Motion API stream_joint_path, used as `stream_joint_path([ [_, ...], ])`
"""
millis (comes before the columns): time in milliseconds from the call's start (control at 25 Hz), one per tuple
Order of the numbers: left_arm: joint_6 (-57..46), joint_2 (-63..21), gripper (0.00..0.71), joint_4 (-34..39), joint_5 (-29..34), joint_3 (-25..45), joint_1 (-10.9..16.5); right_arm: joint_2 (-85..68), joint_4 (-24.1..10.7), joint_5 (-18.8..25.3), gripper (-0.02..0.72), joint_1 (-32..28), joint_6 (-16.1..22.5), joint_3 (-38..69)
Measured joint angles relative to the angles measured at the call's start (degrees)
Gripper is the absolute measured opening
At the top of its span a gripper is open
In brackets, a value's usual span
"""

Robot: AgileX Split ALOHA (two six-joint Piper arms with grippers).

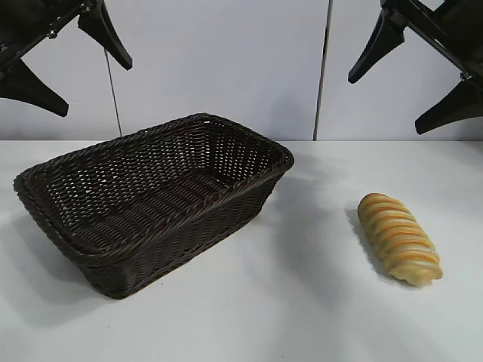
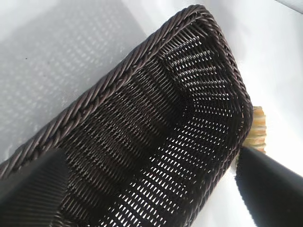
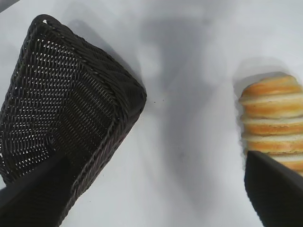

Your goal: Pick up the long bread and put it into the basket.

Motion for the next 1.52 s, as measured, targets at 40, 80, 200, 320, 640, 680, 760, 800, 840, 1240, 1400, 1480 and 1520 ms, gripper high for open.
stream_joint_path([
  [40,-2.4,-1.6,0.694,2.4,0.1,1.3,-0.8,0.0,0.0,0.0,0.694,0.0,0.0,0.0],
  [80,-4.0,-3.1,0.694,4.9,0.1,3.3,-1.4,0.0,0.0,0.0,0.694,0.0,0.0,0.0],
  [200,-8.0,-6.0,0.694,7.2,-0.7,9.5,-3.4,0.0,0.0,0.0,0.694,0.0,0.0,0.0],
  [320,-10.9,-6.7,0.694,7.4,-4.2,16.9,-4.7,0.0,0.0,0.2,0.694,0.0,0.0,0.0],
  [640,-11.6,-5.5,0.694,3.9,-14.6,25.9,-5.2,0.0,0.0,1.4,0.694,0.0,0.0,0.0],
  [680,-11.2,-4.8,0.694,3.0,-15.4,25.9,-5.2,0.0,0.0,1.4,0.694,0.0,0.0,0.0],
  [760,-10.3,-3.0,0.694,1.7,-16.4,25.9,-5.2,0.0,0.0,1.4,0.694,0.0,0.0,0.0],
  [800,-10.0,-1.7,0.694,1.1,-16.6,25.9,-5.2,0.0,0.0,1.4,0.694,0.0,0.0,0.0],
  [840,-9.9,-0.7,0.694,0.8,-16.8,25.9,-5.2,0.0,0.0,1.4,0.694,0.0,0.0,0.0],
  [1240,-7.4,5.2,0.694,-2.5,-20.7,25.9,-5.2,0.0,0.1,1.4,0.694,0.0,0.0,0.0],
  [1400,-6.7,6.4,0.687,-3.5,-21.1,25.9,-5.2,0.0,0.1,1.4,0.694,0.0,0.0,0.0],
  [1480,-6.6,6.6,0.631,-3.5,-21.1,25.9,-5.2,0.0,0.1,1.4,0.694,0.0,0.0,0.0],
  [1520,-6.6,6.7,0.577,-3.5,-21.1,25.9,-5.2,0.0,0.1,1.4,0.694,0.0,0.0,0.0],
])
